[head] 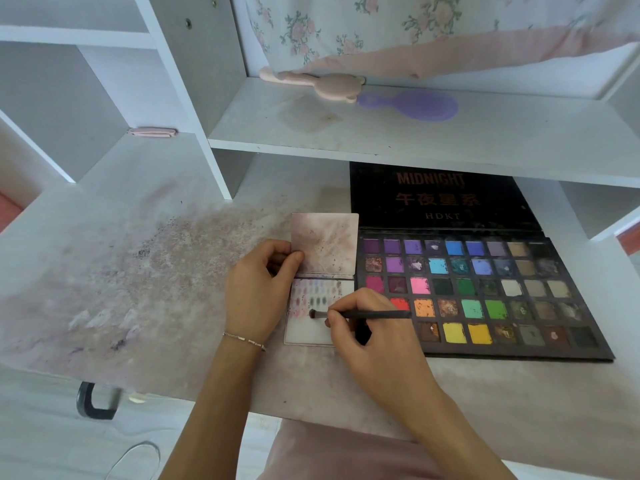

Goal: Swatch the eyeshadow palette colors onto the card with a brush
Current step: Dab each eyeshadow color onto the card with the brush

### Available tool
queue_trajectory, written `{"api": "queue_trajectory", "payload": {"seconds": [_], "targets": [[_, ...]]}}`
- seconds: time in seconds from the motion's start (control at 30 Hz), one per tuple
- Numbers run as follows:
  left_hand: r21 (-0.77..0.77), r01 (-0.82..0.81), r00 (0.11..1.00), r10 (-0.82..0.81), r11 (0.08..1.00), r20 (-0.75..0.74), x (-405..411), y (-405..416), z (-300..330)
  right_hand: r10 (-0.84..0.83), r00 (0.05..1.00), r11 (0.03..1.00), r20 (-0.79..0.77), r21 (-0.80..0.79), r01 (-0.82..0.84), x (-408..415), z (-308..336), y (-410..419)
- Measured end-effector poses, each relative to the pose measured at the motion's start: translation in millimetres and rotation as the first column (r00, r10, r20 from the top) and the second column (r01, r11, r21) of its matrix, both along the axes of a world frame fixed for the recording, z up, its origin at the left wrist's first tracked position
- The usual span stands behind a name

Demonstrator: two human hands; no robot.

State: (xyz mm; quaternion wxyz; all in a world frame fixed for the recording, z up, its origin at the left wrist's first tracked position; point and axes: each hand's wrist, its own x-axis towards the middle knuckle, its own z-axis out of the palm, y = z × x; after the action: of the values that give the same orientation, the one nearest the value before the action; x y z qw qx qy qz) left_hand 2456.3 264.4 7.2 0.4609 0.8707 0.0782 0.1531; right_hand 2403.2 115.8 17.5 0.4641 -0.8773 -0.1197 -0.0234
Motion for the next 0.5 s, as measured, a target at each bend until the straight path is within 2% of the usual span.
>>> {"api": "queue_trajectory", "payload": {"seconds": [0.5], "targets": [[-0.003,0.005,1.0,-0.005,1.0,0.004,0.1,-0.4,0.9,-0.004,1.0,1.0,0.002,0.011,0.004,0.9,-0.5,0.5]]}}
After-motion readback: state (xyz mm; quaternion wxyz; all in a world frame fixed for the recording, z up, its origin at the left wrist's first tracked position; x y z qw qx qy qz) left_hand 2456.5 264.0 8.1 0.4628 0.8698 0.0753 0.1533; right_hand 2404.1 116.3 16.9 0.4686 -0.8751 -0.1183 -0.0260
